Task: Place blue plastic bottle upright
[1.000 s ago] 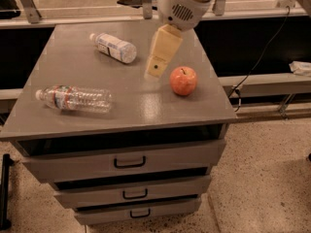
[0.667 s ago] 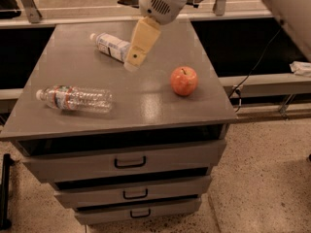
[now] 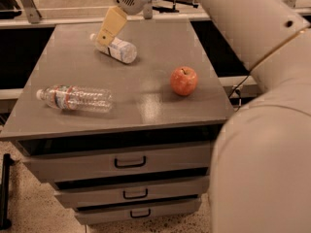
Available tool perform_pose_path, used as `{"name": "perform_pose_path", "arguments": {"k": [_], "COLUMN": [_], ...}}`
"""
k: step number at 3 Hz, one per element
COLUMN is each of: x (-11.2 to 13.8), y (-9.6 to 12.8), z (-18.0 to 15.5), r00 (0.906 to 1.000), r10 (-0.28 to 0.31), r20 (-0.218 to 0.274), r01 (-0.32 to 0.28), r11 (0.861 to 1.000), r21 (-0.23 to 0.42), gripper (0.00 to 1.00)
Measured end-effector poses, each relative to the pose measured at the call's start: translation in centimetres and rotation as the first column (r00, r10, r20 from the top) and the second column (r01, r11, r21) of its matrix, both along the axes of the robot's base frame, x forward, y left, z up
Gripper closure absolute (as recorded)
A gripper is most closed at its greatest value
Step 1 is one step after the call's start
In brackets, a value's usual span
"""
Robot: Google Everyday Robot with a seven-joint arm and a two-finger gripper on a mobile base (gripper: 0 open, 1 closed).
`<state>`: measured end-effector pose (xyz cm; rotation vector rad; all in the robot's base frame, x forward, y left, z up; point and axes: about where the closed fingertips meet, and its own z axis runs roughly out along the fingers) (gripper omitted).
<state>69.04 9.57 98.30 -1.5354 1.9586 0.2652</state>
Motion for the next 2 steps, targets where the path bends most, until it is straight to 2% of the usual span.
{"name": "perform_pose_path", "arguments": {"k": [1, 2], "x": [4.5, 7.6], "y": [2.3, 4.9], "z": [-1.0, -2.4], "r00": [0.9983, 0.9917], "r10": [-0.058, -0.123], "r20": [-0.005, -0.037], "r01": [0.058, 0.125], "r11": [0.997, 0.990], "r21": [0.049, 0.066], "gripper": [0.00, 0.00]}}
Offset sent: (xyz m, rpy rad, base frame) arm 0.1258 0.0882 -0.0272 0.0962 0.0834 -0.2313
